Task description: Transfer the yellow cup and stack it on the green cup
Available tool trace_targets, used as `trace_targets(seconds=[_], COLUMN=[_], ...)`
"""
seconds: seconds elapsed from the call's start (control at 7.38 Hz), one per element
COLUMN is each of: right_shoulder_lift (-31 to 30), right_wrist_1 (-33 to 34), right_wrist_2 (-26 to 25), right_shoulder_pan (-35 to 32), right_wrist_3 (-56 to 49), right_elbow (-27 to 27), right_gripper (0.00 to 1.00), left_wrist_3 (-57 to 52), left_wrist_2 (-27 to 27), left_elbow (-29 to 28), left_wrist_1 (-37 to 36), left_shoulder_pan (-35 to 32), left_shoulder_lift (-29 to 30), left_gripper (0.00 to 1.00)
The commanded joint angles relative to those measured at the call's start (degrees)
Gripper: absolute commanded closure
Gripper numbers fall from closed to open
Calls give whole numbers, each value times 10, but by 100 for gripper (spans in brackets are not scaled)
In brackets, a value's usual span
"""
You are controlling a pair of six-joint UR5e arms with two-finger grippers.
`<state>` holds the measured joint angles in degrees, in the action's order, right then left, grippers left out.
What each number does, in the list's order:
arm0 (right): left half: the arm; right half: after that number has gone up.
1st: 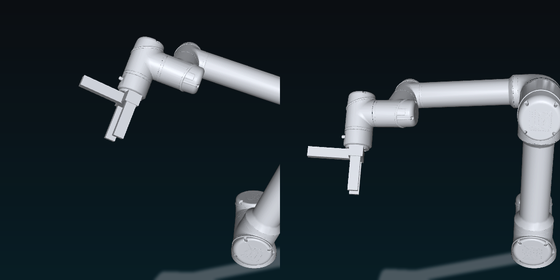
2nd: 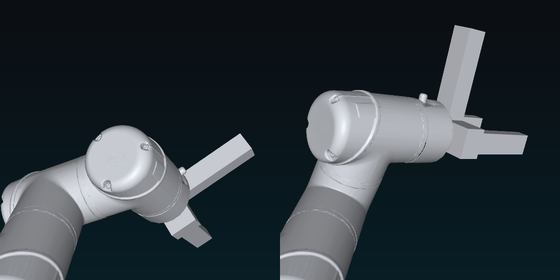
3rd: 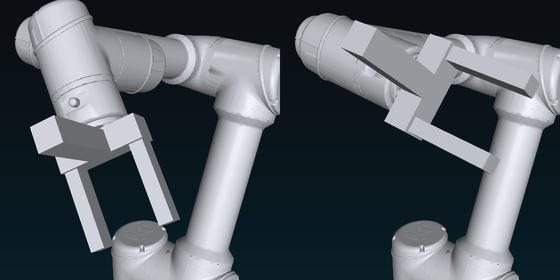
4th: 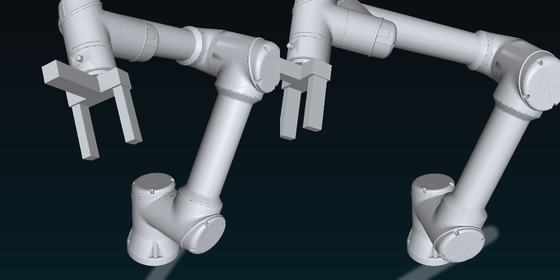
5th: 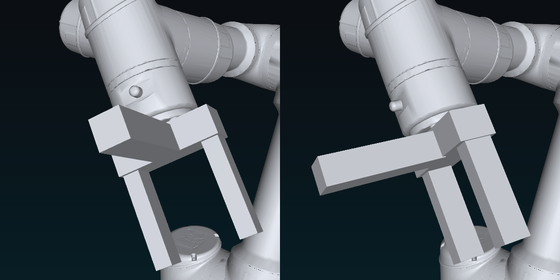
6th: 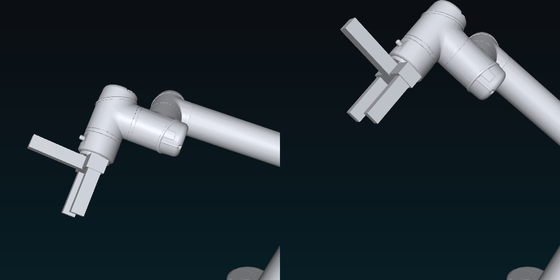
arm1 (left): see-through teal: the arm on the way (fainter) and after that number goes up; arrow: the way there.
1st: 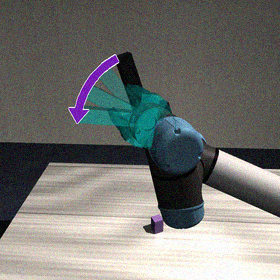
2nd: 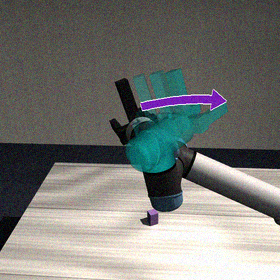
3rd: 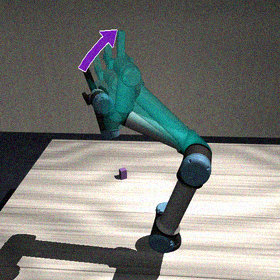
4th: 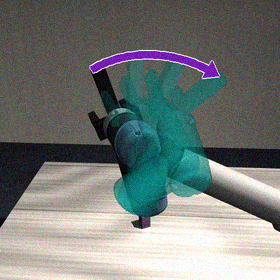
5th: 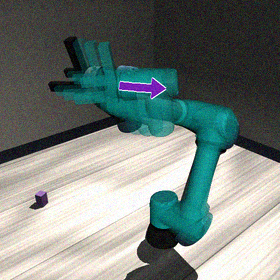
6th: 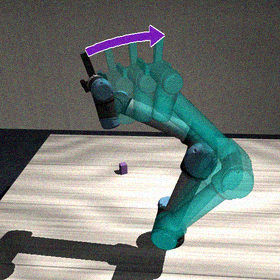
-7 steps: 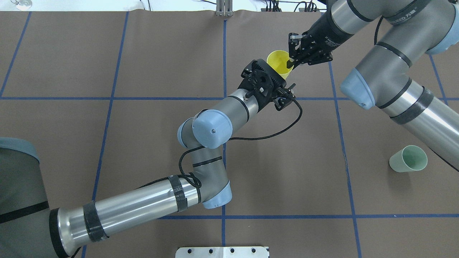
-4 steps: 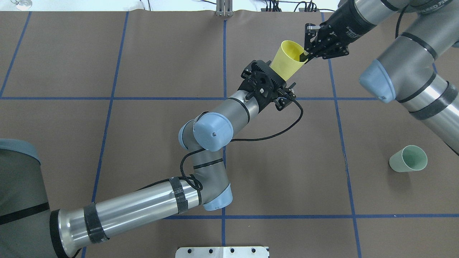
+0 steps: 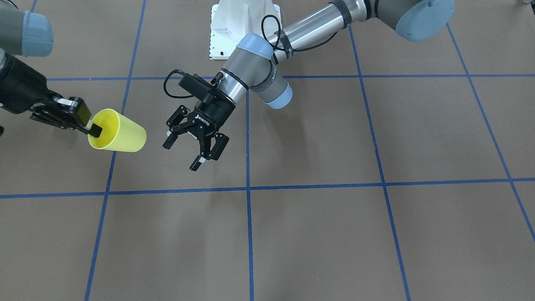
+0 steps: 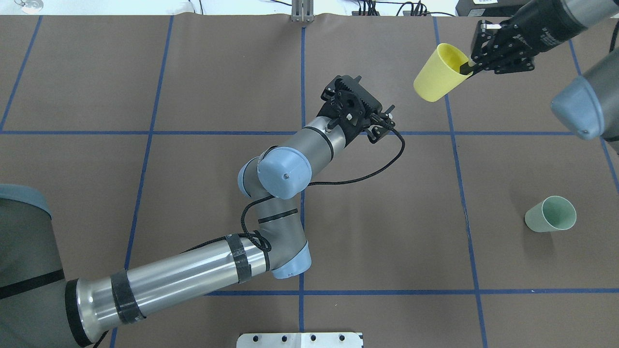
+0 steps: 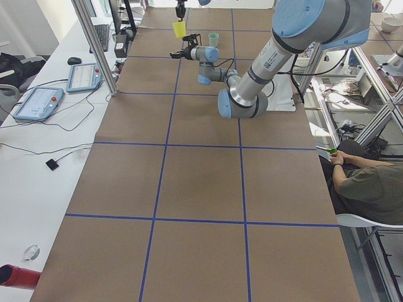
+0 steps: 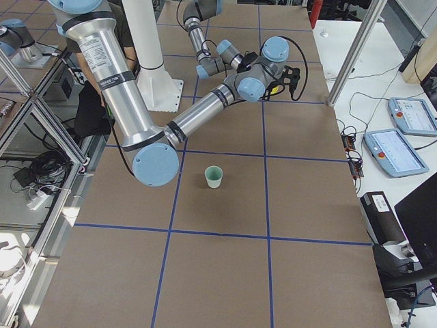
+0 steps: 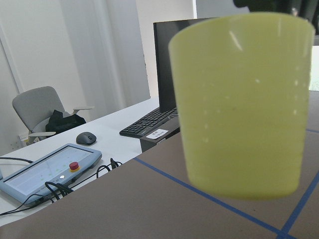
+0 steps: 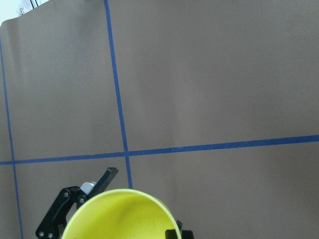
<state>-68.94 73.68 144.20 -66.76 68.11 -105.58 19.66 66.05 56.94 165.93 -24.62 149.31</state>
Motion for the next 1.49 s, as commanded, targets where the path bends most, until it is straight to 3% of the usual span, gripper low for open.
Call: trace_targets(seconds=[0.0,0.41,0.54,0.68,0.81,1.08,1.36], right_shoulder_lift=[-90,-167,-195,-240,-295,-347,-379], right_wrist_1=[-1,0,0,0,0,-1,-4], right_wrist_2=[-27,-129,-155,-180,-182,-183,-182], right_shoulder_pan=[-25,-9,-8,-7,-6,-3,2], right_wrist_3=[-5,-16,-38,-87,-150,-215,-262], right_elbow=[-59,-99,-106,-113,-138,-152,-157], right_gripper=[100,100,100,100,100,100,100], left_wrist_3=[5,105,234,297,299,270,230], left_wrist_2=[-3,3,73,175,221,394,457], left_elbow=[-2,-2,-2,3,6,20,46], left_wrist_1=[-8,-39,-92,-154,-195,-362,-393], left_shoulder_pan=[-28,-107,-147,-193,-218,-298,-326], left_shoulder_lift=[-3,-107,-128,-132,-140,-154,-188], left_gripper=[1,2,3,3,1,1,1])
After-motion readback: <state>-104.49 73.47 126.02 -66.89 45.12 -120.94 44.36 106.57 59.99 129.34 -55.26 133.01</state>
